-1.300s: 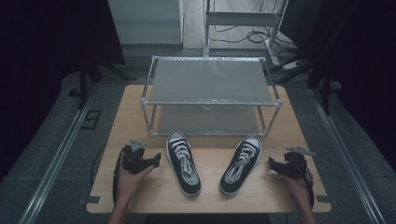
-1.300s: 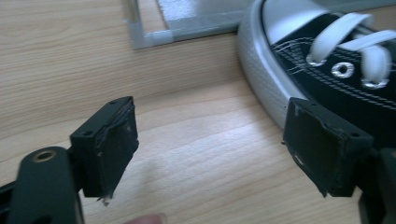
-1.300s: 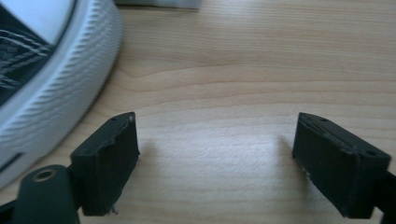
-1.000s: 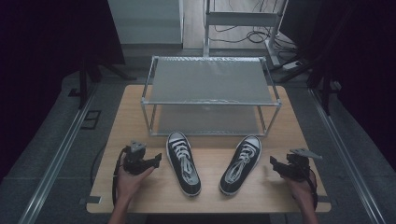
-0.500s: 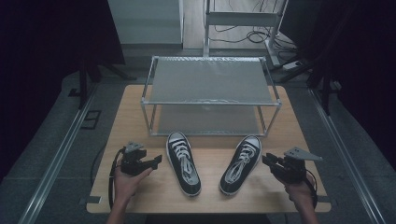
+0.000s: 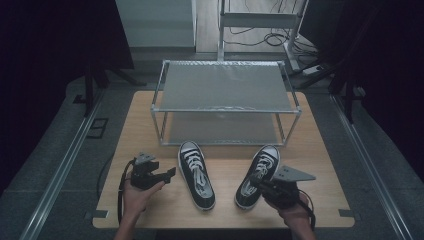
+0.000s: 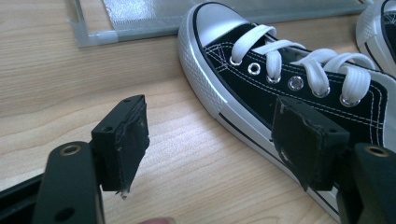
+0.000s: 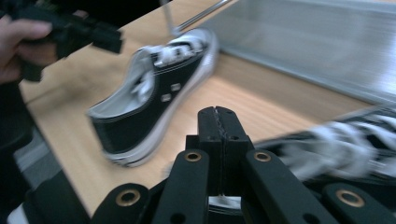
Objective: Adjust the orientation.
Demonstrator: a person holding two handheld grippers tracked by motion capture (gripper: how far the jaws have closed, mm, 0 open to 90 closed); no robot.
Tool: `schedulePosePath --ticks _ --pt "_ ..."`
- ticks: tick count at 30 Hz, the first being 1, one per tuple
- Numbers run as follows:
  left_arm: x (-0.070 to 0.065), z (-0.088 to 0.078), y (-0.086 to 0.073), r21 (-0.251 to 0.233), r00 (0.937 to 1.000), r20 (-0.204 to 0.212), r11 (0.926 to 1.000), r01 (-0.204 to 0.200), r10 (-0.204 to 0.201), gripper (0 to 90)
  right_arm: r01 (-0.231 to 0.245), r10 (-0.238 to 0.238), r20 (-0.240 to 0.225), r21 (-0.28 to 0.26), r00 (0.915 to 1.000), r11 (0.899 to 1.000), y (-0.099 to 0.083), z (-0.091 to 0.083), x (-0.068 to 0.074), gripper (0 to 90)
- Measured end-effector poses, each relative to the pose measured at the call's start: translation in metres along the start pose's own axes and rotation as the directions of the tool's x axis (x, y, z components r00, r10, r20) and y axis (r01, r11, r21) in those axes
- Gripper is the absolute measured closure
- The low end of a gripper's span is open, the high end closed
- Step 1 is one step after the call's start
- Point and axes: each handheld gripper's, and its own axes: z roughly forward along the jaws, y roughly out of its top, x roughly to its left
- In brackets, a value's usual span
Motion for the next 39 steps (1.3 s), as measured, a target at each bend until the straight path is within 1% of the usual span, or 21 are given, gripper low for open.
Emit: schedulePosePath --ticks 1,2,5,7,9,12,13,16,19,21,22,23,24,26,28,29,30,33,34,35,39 --pt "0.000 0.000 0.000 0.000 1.0000 0.000 1.0000 0.000 0.000 27.8 0.000 0.000 0.000 0.000 1.0000 1.000 0.000 0.000 0.000 90.0" --pt "-0.001 0.000 0.000 0.005 1.0000 0.009 1.0000 -0.003 0.003 27.7 0.025 -0.025 -0.040 0.019 0.9989 0.999 0.000 0.009 0.013 90.0" --pt "-0.003 0.000 0.000 0.007 1.0000 0.003 0.9999 -0.008 0.008 27.7 0.050 -0.047 -0.078 0.045 0.9958 0.998 -0.003 0.020 0.027 90.0" --pt "-0.004 0.000 0.001 0.006 0.9999 0.009 0.9999 -0.011 0.011 27.6 0.063 -0.056 -0.097 0.067 0.9937 0.996 -0.006 0.028 0.035 90.0" --pt "-0.009 -0.003 0.002 -0.001 0.9996 0.001 0.9996 -0.029 0.029 27.7 0.071 -0.061 -0.115 0.083 0.9915 0.994 -0.009 0.035 0.041 90.0" --pt "-0.011 -0.004 0.004 -0.005 0.9993 0.019 0.9994 -0.034 0.034 27.4 0.080 -0.067 -0.128 0.102 0.9896 0.992 -0.012 0.044 0.050 90.0" --pt "-0.011 -0.004 0.004 0.001 0.9992 0.020 0.9994 -0.035 0.035 27.3 0.085 -0.070 -0.133 0.111 0.9887 0.990 -0.013 0.047 0.053 90.0" --pt "-0.011 -0.004 0.004 0.009 0.9990 0.019 0.9991 -0.041 0.041 27.0 0.104 -0.086 -0.128 0.138 0.9880 0.985 -0.019 0.060 0.061 90.0" --pt "-0.011 -0.005 0.004 0.000 0.9992 0.022 0.9994 -0.034 0.034 27.0 0.116 -0.101 -0.106 0.155 0.9893 0.981 -0.023 0.068 0.066 90.0" --pt "-0.010 -0.006 0.004 -0.002 0.9993 0.021 0.9995 -0.032 0.032 27.0 0.115 -0.098 -0.104 0.173 0.9897 0.978 -0.025 0.074 0.068 90.0" --pt "-0.010 -0.006 0.004 -0.002 0.9993 0.021 0.9995 -0.032 0.032 27.0 0.115 -0.098 -0.104 0.173 0.9897 0.978 -0.025 0.074 0.068 90.0" --pt "-0.010 -0.007 0.004 -0.003 0.9993 0.022 0.9995 -0.031 0.031 27.0 0.121 -0.106 -0.089 0.184 0.9904 0.976 -0.028 0.079 0.070 90.0" --pt "-0.010 -0.007 0.004 -0.003 0.9993 0.022 0.9995 -0.031 0.031 27.0 0.121 -0.106 -0.089 0.184 0.9904 0.976 -0.028 0.079 0.070 90.0" --pt "-0.010 -0.007 0.004 -0.002 0.9992 0.022 0.9994 -0.034 0.034 27.0 0.128 -0.120 -0.053 0.194 0.9914 0.973 -0.031 0.082 0.072 90.0" --pt "-0.011 -0.006 0.004 0.002 0.9991 0.022 0.9993 -0.037 0.037 27.0 0.130 -0.123 -0.045 0.201 0.9914 0.971 -0.032 0.083 0.073 90.0" --pt "-0.011 -0.006 0.004 0.003 0.9991 0.021 0.9993 -0.037 0.037 27.0 0.135 -0.127 -0.049 0.209 0.9907 0.969 -0.033 0.084 0.073 90.0" --pt "-0.011 -0.006 0.004 0.005 0.9990 0.021 0.9992 -0.039 0.039 27.0 0.132 -0.123 -0.051 0.210 0.9910 0.969 -0.034 0.084 0.074 90.0" --pt "-0.011 -0.007 0.004 0.005 0.9990 0.021 0.9992 -0.039 0.039 27.0 0.117 -0.105 -0.072 0.201 0.9919 0.972 -0.036 0.087 0.078 90.0" --pt "-0.010 -0.008 0.004 0.004 0.9991 0.019 0.9993 -0.037 0.037 26.9 0.112 -0.096 -0.087 0.201 0.9916 0.973 -0.036 0.089 0.080 90.0" --pt "-0.010 -0.009 0.004 0.004 0.9992 0.019 0.9994 -0.035 0.035 26.9 0.107 -0.088 -0.103 0.199 0.9908 0.974 -0.036 0.091 0.083 90.0" --pt "-0.007 -0.014 0.004 0.000 0.9994 0.016 0.9996 -0.029 0.029 26.8 0.124 -0.097 -0.149 0.182 0.9840 0.975 -0.035 0.102 0.096 90.0"
